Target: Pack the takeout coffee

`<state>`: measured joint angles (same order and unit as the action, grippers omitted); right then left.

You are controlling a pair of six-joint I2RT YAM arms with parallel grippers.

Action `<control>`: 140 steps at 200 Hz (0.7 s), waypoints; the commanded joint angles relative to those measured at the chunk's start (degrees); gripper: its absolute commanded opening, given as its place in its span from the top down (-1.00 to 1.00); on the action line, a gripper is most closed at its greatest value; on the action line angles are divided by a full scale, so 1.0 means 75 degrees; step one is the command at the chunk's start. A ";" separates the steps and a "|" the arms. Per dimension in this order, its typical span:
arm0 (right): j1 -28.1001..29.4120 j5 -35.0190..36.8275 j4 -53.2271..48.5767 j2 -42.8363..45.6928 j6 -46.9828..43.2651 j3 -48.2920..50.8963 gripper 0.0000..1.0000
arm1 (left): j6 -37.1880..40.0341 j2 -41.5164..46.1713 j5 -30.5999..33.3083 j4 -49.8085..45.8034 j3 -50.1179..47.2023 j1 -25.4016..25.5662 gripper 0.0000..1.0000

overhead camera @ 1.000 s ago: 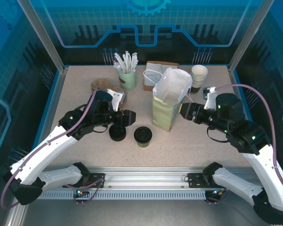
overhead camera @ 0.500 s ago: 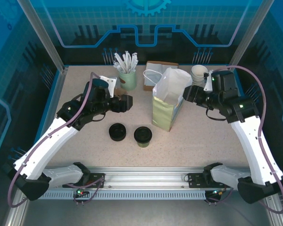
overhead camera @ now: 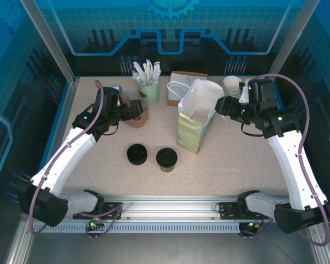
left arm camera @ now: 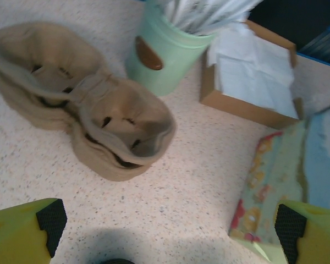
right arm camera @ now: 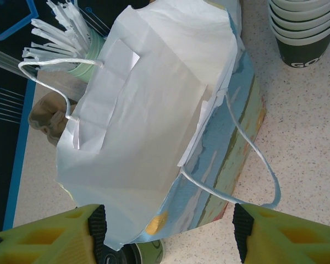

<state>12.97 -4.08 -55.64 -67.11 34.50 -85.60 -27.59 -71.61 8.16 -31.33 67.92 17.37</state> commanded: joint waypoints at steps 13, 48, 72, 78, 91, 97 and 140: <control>-0.0189 -0.0367 0.0068 0.0124 -0.0132 -0.0016 -0.28 | -0.1782 -0.0263 -0.0456 0.1311 -0.0832 -0.0768 -0.82; -0.0275 -0.0533 0.0187 0.0183 -0.0077 0.0232 -0.28 | -0.2629 -0.1042 -0.1104 0.1852 -0.1029 -0.1211 -0.66; -0.0302 -0.0604 0.0217 0.0150 -0.0076 0.0335 -0.27 | -0.2761 -0.1519 -0.1329 0.2123 -0.0945 -0.1237 -0.57; -0.0319 -0.0622 0.0234 0.0138 -0.0077 0.0351 -0.27 | -0.2795 -0.1633 -0.1379 0.2147 -0.0907 -0.1249 -0.54; -0.0354 -0.0683 0.0240 0.0120 -0.0077 0.0405 -0.27 | -0.2868 -0.1835 -0.1466 0.2286 -0.0888 -0.1261 -0.46; -0.0377 -0.0709 0.0257 0.0113 -0.0071 0.0421 -0.26 | -0.2902 -0.1906 -0.1484 0.2359 -0.0888 -0.1259 -0.42; -0.0482 -0.0798 0.0269 0.0118 -0.0094 0.0507 -0.26 | -0.3033 -0.2401 -0.1570 0.2649 -0.0781 -0.1272 -0.10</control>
<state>10.66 -8.29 -54.41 -66.61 34.44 -82.32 -49.08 -88.18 -1.85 -14.24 60.93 8.34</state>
